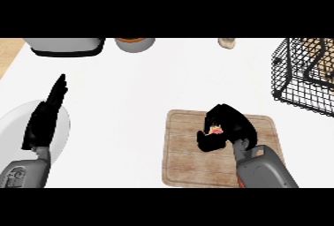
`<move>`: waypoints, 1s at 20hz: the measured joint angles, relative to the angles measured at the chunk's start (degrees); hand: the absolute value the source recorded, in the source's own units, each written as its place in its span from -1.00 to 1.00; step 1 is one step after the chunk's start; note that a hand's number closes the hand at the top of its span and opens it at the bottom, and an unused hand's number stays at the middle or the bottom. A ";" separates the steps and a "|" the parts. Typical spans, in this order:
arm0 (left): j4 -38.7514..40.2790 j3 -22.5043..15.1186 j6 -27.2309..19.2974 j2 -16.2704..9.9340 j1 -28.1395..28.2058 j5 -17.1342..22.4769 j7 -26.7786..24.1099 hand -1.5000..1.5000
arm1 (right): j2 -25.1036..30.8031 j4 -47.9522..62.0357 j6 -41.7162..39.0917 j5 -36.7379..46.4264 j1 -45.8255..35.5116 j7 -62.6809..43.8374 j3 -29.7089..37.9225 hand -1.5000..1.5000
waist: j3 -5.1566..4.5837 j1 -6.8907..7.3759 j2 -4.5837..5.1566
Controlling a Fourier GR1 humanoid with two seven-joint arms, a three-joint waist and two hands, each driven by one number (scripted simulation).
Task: Pick the cupcake from the cutting board and place it in the tiered basket
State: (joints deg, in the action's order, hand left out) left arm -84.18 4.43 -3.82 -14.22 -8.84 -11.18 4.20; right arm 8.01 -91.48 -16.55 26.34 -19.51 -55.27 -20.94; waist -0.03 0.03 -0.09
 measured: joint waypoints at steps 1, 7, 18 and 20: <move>-0.07 0.14 0.30 -0.23 -0.34 0.15 0.45 0.00 | -0.44 0.91 1.96 1.86 -0.92 0.46 0.43 1.00 | 0.01 0.10 0.03; 0.15 -0.40 0.15 0.65 0.15 -0.09 -0.94 0.00 | -3.32 8.45 14.98 13.98 -10.54 1.25 3.38 1.00 | 0.02 1.05 0.32; -0.96 0.26 1.09 0.15 0.95 0.36 -0.04 0.00 | 1.96 6.69 24.27 28.92 -25.37 -0.17 10.88 1.00 | 0.00 0.37 0.00; -1.73 0.10 0.91 0.44 1.20 0.18 0.59 0.00 | 4.29 7.00 22.77 30.00 -27.76 -0.36 12.52 1.00 | -0.01 0.31 -0.02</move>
State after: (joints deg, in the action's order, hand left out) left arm -85.91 4.53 -2.91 -13.77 -7.64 -11.00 4.78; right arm 12.30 -84.48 6.22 56.34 -47.27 -55.64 -8.43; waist -0.03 0.35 -0.11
